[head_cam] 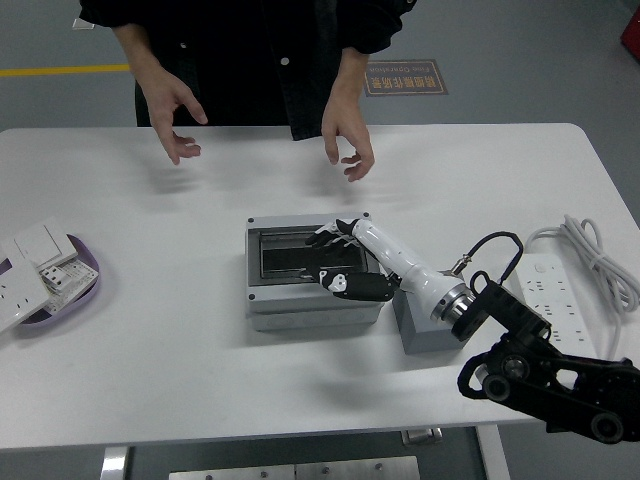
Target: Pick up the cylinder from the cube,place it in the box,flap close box
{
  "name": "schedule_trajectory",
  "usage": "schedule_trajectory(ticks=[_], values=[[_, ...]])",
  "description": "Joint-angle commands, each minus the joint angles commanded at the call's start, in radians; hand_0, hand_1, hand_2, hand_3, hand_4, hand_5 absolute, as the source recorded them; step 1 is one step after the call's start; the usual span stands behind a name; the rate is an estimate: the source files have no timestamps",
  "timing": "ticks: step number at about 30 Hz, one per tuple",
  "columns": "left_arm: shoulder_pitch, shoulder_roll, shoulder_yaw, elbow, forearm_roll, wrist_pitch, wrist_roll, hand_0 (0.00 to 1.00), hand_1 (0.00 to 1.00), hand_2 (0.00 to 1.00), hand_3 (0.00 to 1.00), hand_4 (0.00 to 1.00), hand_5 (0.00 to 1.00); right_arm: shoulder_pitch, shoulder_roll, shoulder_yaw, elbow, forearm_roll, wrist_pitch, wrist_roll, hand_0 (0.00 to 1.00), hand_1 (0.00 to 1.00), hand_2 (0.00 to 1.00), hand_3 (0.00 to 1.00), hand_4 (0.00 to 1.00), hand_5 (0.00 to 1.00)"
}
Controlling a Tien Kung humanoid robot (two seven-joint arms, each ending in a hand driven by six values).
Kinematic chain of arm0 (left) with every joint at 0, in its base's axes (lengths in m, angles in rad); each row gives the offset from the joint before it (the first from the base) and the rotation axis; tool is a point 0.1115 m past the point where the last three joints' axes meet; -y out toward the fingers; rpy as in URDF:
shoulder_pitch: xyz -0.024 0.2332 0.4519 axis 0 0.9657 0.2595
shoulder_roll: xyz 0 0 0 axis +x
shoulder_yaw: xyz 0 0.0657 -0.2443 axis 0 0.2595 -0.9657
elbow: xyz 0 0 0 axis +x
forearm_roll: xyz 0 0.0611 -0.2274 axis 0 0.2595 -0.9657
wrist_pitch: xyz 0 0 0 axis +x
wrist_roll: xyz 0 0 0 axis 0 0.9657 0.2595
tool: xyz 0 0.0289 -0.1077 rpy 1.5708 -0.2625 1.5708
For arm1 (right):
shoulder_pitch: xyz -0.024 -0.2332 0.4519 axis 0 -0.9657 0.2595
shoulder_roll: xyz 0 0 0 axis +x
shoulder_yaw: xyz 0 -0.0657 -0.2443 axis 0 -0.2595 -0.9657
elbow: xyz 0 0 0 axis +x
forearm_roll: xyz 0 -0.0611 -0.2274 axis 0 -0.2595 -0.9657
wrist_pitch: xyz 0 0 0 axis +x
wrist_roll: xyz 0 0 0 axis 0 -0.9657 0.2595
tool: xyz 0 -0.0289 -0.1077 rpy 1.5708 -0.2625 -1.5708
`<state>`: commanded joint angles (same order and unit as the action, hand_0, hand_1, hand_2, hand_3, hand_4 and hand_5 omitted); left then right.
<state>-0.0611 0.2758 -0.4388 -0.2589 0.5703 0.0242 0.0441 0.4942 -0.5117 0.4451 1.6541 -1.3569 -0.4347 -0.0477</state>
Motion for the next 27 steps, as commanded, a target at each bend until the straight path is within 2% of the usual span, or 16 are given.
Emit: schedule_trajectory(ticks=[4, 7, 8, 10, 12, 15, 17, 20, 24, 25, 27], values=[[0.005, -0.001, 0.002, 0.003, -0.005, 0.001, -0.001, 0.595, 0.622, 0.615, 0.635, 0.687, 0.211, -0.057, -0.032, 0.103, 0.061, -0.022, -0.003, 0.008, 0.59, 0.625, 0.641, 0.668, 0.641, 0.364], [0.012, -0.002, 0.001, 0.005, -0.008, 0.002, -0.001, 0.594, 0.622, 0.615, 0.635, 0.686, 0.212, -0.117, -0.064, 0.209, 0.125, -0.012, -0.023, 0.032, 0.595, 0.625, 0.646, 0.67, 0.632, 0.356], [0.015, -0.002, 0.0, 0.006, -0.009, 0.003, -0.001, 0.594, 0.622, 0.615, 0.635, 0.686, 0.212, -0.135, -0.07, 0.245, 0.125, 0.001, -0.031, 0.045, 0.595, 0.625, 0.646, 0.67, 0.632, 0.356], [0.019, -0.004, -0.001, 0.007, -0.012, 0.003, -0.001, 0.594, 0.622, 0.615, 0.635, 0.686, 0.212, -0.175, -0.068, 0.323, 0.125, 0.041, -0.047, 0.083, 0.595, 0.625, 0.646, 0.67, 0.632, 0.356], [0.022, -0.006, 0.0, 0.008, -0.016, 0.003, -0.001, 0.594, 0.622, 0.615, 0.635, 0.686, 0.212, -0.22, -0.045, 0.407, 0.121, 0.095, -0.053, 0.128, 0.595, 0.625, 0.646, 0.67, 0.632, 0.356], [0.025, -0.011, 0.001, 0.008, -0.019, 0.003, 0.0, 0.594, 0.622, 0.615, 0.635, 0.685, 0.211, -0.259, 0.011, 0.521, 0.057, 0.188, -0.025, 0.201, 0.594, 0.622, 0.641, 0.664, 0.633, 0.349], [0.027, -0.015, -0.002, 0.009, -0.019, 0.003, 0.0, 0.594, 0.622, 0.615, 0.635, 0.685, 0.211, -0.258, 0.049, 0.591, -0.004, 0.257, -0.036, 0.267, 0.594, 0.622, 0.641, 0.664, 0.633, 0.349], [0.029, -0.019, -0.011, 0.01, -0.016, 0.003, -0.001, 0.594, 0.622, 0.615, 0.634, 0.684, 0.212, -0.251, 0.074, 0.668, -0.105, 0.346, -0.068, 0.369, 0.586, 0.619, 0.634, 0.659, 0.641, 0.311], [0.038, -0.025, -0.015, 0.014, -0.02, 0.005, -0.002, 0.594, 0.622, 0.615, 0.634, 0.684, 0.212, -0.27, 0.101, 0.739, -0.213, 0.437, -0.074, 0.473, 0.586, 0.619, 0.634, 0.659, 0.641, 0.311], [0.04, -0.027, -0.01, 0.017, -0.025, 0.006, -0.002, 0.594, 0.622, 0.615, 0.635, 0.684, 0.212, -0.275, 0.107, 0.747, -0.234, 0.454, -0.071, 0.492, 0.709, 0.623, 0.626, 0.648, 0.735, 0.101], [0.042, -0.031, 0.008, 0.023, -0.043, 0.007, -0.002, 0.594, 0.622, 0.615, 0.635, 0.684, 0.212, -0.281, 0.116, 0.756, -0.272, 0.479, -0.066, 0.527, 0.709, 0.623, 0.626, 0.648, 0.735, 0.101]])
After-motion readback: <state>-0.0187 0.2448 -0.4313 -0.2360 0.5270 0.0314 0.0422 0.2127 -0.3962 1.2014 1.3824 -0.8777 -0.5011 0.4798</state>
